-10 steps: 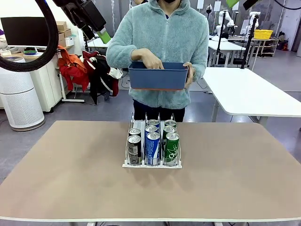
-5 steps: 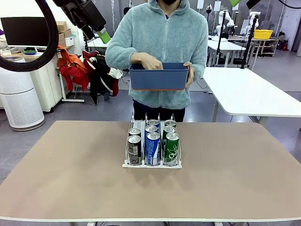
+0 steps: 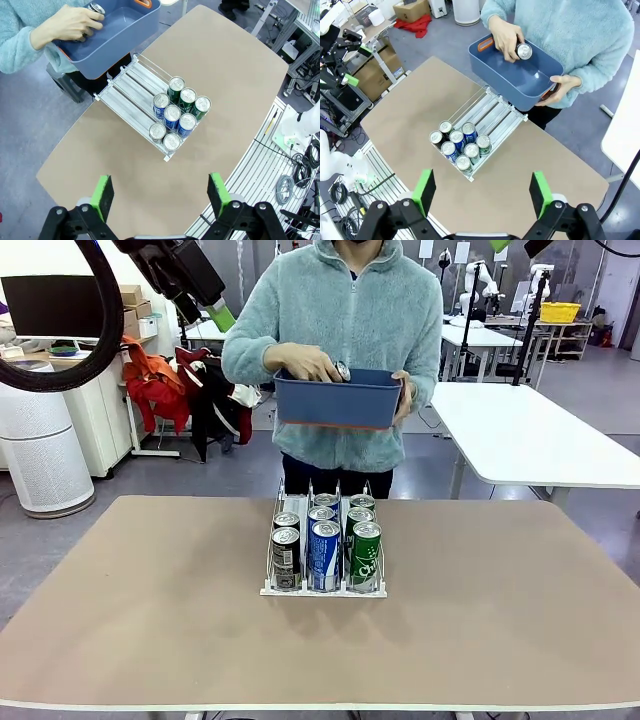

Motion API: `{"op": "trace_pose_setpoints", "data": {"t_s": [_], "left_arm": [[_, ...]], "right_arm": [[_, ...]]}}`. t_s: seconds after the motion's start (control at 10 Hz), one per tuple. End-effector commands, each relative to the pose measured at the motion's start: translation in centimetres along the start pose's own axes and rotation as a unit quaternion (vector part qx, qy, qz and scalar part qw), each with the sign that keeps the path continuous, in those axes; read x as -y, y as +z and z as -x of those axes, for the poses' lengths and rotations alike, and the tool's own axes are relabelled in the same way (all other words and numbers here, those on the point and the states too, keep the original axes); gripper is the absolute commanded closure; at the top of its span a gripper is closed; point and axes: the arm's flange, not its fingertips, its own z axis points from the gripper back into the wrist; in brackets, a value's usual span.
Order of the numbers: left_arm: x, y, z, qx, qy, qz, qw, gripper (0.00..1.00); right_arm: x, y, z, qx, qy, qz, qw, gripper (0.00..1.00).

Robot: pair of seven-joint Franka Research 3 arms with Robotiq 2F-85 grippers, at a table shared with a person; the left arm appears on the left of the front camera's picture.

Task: Fill the beverage cans into the dispenser.
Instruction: Pick up the Pepsi coke handed by the human.

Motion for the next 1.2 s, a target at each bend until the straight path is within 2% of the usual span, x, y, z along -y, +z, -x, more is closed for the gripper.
{"op": "trace_pose_setpoints", "data": {"t_s": [0.0,1.1], "left_arm": [[-0.08,0.01,0.1,-0.001,0.0,0.001,1.0,0.0],[-0.08,0.01,0.1,-0.001,0.0,0.001,1.0,0.0]], "right_arm": [[-0.06,-0.02,0.0,0.002,0.0,0.001,1.0,0.0],[-0.06,-0.02,0.0,0.002,0.0,0.001,1.0,0.0]]}}
